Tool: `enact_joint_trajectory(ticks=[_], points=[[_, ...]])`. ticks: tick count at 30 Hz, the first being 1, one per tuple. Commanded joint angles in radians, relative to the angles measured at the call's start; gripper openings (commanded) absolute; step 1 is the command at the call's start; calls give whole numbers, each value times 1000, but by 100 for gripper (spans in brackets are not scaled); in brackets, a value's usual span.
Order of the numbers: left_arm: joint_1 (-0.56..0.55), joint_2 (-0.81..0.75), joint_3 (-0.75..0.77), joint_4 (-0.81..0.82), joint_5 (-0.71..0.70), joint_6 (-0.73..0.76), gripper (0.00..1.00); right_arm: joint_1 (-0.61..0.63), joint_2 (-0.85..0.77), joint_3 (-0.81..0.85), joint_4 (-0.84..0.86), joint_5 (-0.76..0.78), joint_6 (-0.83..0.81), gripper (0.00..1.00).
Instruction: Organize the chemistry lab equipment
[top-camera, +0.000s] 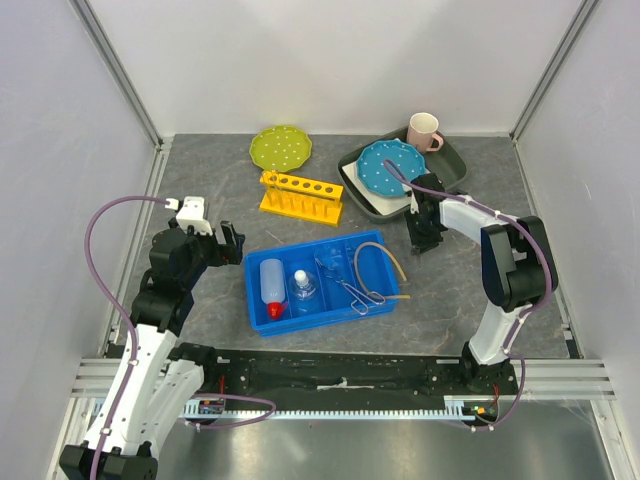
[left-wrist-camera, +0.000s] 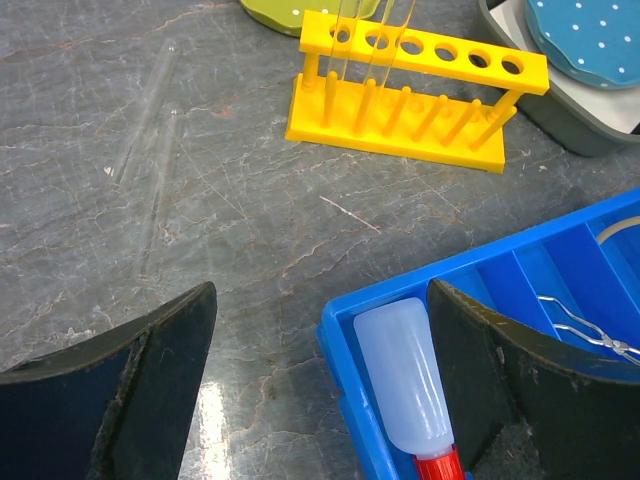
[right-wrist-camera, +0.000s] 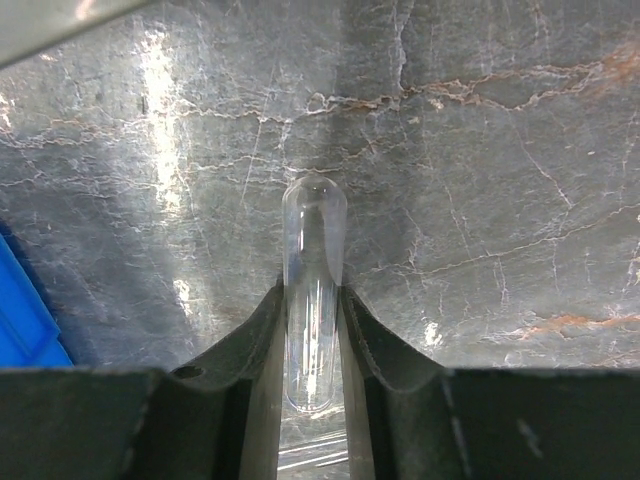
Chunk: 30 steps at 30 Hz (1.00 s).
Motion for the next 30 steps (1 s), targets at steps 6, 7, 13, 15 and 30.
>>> enact_joint_trajectory(ticks=[6,7,13,15,30], points=[[1,-6,-9,33,28,5,91,3,-64,0,22,11,-90,22],[1,-8,-9,33,33,5,91,1,-73,-3,22,2,-96,22],[1,-32,0,42,181,-62,91,-20,-168,-17,20,-96,-107,22],[1,-25,2,60,292,-141,91,-28,-222,-25,19,-146,-108,22],[-306,251,32,538,433,-800,89,-37,-565,-74,22,-556,-179,22]])
